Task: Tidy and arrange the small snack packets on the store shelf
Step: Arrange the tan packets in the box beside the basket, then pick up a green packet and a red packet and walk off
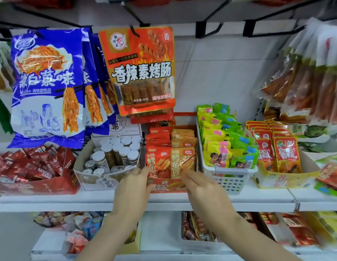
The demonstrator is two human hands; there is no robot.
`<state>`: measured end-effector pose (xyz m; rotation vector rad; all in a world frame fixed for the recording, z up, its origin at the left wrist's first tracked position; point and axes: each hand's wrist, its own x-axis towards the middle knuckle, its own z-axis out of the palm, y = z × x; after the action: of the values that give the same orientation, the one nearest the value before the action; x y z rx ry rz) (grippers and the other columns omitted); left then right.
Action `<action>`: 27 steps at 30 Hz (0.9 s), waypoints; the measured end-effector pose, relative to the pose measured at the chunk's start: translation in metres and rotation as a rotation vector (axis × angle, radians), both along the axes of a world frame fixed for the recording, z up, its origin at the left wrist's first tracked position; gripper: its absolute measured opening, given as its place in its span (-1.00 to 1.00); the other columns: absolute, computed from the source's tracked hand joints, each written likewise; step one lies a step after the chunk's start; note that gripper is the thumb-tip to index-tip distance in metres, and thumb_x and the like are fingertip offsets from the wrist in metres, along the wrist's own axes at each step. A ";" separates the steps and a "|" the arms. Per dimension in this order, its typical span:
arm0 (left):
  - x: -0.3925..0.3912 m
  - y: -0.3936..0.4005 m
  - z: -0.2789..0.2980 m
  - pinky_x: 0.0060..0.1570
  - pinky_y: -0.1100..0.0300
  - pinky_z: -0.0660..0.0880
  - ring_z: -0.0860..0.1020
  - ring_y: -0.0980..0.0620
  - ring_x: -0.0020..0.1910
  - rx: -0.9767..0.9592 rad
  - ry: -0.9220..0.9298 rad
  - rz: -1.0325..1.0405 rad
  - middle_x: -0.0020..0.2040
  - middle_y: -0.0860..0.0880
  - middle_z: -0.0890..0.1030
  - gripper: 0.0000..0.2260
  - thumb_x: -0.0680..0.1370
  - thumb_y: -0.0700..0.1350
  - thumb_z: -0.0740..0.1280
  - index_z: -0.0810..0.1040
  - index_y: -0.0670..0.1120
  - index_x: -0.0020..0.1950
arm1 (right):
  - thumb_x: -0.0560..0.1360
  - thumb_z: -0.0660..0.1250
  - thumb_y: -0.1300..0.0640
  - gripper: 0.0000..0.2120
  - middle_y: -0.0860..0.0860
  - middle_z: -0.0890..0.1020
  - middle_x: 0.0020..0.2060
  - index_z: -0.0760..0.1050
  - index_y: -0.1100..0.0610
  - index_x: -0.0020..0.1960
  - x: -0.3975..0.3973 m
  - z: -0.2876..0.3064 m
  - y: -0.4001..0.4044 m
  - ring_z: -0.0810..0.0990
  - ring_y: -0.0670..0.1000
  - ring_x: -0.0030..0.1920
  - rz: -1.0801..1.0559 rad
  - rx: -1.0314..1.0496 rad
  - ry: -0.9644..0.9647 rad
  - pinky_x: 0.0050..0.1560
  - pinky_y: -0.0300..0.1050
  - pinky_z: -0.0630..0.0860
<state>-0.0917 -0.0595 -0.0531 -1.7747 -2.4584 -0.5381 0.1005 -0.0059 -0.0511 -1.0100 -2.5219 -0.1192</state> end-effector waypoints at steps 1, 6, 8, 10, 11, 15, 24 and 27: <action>0.006 -0.006 0.001 -0.03 0.07 0.56 0.57 -0.04 0.09 0.075 -0.002 -0.045 0.16 0.00 0.56 -0.62 0.53 0.01 0.43 0.51 -0.01 0.32 | 0.30 0.59 0.21 -0.73 -0.05 0.70 -0.01 0.68 0.06 -0.01 0.018 -0.004 -0.003 0.69 -0.01 -0.03 0.000 -0.020 0.149 -0.12 -0.17 0.61; 0.056 0.005 0.009 0.24 0.34 0.31 0.43 0.13 0.26 0.264 -0.330 -0.311 0.27 0.11 0.47 -0.49 0.48 0.08 0.47 0.47 0.02 0.39 | 0.27 0.45 -0.24 -0.56 -0.23 0.63 -0.17 0.59 -0.01 0.04 0.107 0.003 0.013 0.62 -0.21 -0.15 -0.393 -0.410 0.640 -0.25 -0.53 0.42; 0.078 0.021 0.009 0.34 0.27 0.31 0.41 0.09 0.36 0.227 -0.444 -0.311 0.39 0.08 0.44 -0.40 0.49 0.10 0.46 0.37 0.00 0.48 | 0.25 0.52 -0.21 -0.40 -0.17 0.64 -0.14 0.50 0.04 0.19 0.117 0.003 0.027 0.61 -0.16 -0.10 -0.449 -0.495 0.653 -0.21 -0.49 0.38; 0.098 0.037 0.010 0.39 0.09 0.38 0.42 0.04 0.40 0.180 -0.569 -0.332 0.43 0.06 0.44 -0.35 0.49 0.09 0.47 0.33 -0.02 0.51 | 0.27 0.54 -0.20 -0.27 -0.15 0.64 -0.17 0.44 0.08 0.32 0.116 0.003 0.035 0.59 -0.18 -0.14 -0.450 -0.487 0.644 -0.18 -0.40 0.42; 0.105 0.045 0.010 0.38 0.05 0.39 0.43 0.03 0.40 0.159 -0.648 -0.350 0.43 0.06 0.45 -0.35 0.48 0.08 0.47 0.33 -0.02 0.51 | 0.27 0.53 -0.22 -0.25 -0.12 0.62 -0.17 0.44 0.08 0.35 0.114 0.002 0.037 0.58 -0.16 -0.15 -0.442 -0.455 0.622 -0.16 -0.32 0.46; 0.116 0.065 0.003 0.30 -0.06 0.46 0.50 0.00 0.34 0.115 -0.746 -0.261 0.38 0.02 0.52 -0.39 0.49 0.14 0.44 0.38 -0.06 0.47 | 0.27 0.47 -0.24 -0.32 -0.04 0.60 -0.03 0.52 0.03 0.32 0.112 0.004 0.048 0.55 -0.08 -0.12 -0.354 -0.380 0.635 -0.11 -0.39 0.48; 0.114 0.068 -0.005 0.11 -0.03 0.60 0.66 0.09 0.04 0.235 -0.792 -0.199 0.07 0.06 0.68 -0.63 0.48 -0.12 0.50 0.56 -0.07 0.26 | 0.37 0.53 -0.05 -0.53 -0.11 0.68 -0.04 0.58 0.06 0.23 0.100 -0.002 0.058 0.64 -0.08 -0.04 -0.287 -0.511 0.751 -0.08 -0.41 0.53; 0.108 0.057 -0.003 0.27 0.08 0.48 0.55 0.08 0.22 0.161 -0.746 -0.205 0.26 0.06 0.57 -0.33 0.47 -0.13 0.51 0.30 -0.01 0.51 | 0.43 0.50 0.02 -0.42 -0.17 0.60 0.14 0.44 0.08 0.40 0.107 -0.006 0.048 0.60 0.00 0.17 -0.265 -0.606 0.793 0.12 -0.20 0.55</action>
<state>0.0160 -0.0022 -0.0560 -2.0269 -2.5131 -1.6209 0.2078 0.0423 -0.0567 -1.2754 -1.6965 0.8454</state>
